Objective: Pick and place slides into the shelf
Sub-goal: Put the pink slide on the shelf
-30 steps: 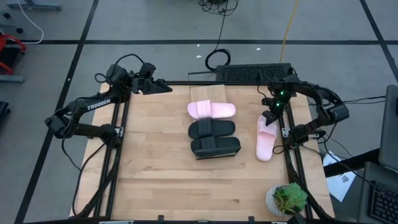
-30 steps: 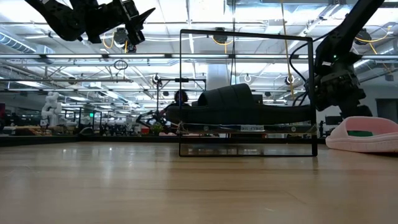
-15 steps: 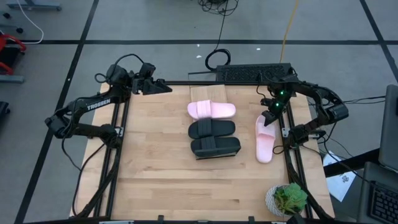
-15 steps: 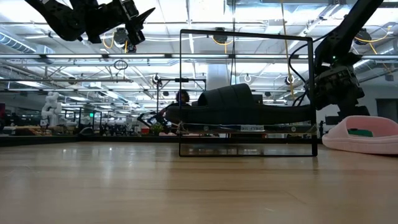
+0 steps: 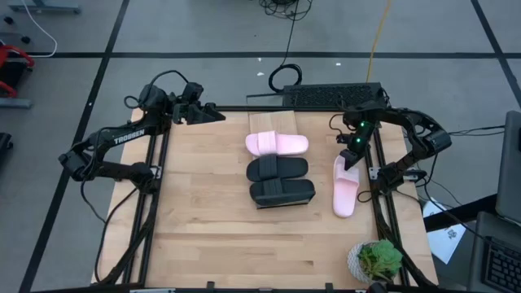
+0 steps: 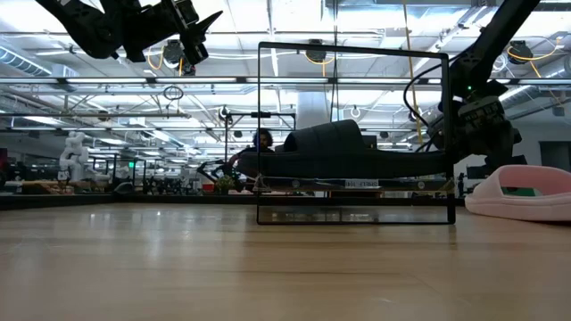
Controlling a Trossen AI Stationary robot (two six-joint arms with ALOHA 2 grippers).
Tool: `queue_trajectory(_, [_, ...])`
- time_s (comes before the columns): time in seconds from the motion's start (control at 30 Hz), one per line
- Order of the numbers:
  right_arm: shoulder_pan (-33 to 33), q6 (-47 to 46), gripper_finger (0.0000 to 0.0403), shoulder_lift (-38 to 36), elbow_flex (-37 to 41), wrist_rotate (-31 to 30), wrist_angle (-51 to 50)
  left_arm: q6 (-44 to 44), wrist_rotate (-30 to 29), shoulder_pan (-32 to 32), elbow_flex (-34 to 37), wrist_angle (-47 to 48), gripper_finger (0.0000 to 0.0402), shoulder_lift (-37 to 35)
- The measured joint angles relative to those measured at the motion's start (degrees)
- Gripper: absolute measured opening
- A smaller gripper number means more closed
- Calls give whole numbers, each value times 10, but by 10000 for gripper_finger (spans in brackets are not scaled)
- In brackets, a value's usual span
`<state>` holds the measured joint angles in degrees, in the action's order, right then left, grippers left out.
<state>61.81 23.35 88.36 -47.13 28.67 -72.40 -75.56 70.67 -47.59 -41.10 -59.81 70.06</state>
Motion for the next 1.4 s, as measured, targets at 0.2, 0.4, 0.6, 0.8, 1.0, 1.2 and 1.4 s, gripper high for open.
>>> queue_trajectory(0.2, [-10, -4, 203, 0, 0, -12, 2, 5, 0, 0, 0, 0, 260, 0])
queue_trajectory(0.4, [-10, -21, 203, 0, 0, -47, 8, 8, 0, 0, 0, 0, 260, 0])
queue_trajectory(0.6, [-10, -20, 203, 0, 0, -46, 8, 7, 0, 0, 0, 0, 260, 0])
queue_trajectory(0.8, [-10, -20, 203, 0, 0, -46, 8, 6, -1, 0, 0, 0, 260, 0])
queue_trajectory(1.0, [-10, -20, 203, 0, 0, -46, 8, 6, -1, 0, 0, 0, 260, 0])
queue_trajectory(1.2, [-10, -19, 203, 0, 0, -46, 8, 6, -1, 0, 0, 0, 260, 0])
queue_trajectory(1.4, [-10, -18, 203, 0, 0, -45, 8, 6, -1, 0, 0, 0, 260, 0])
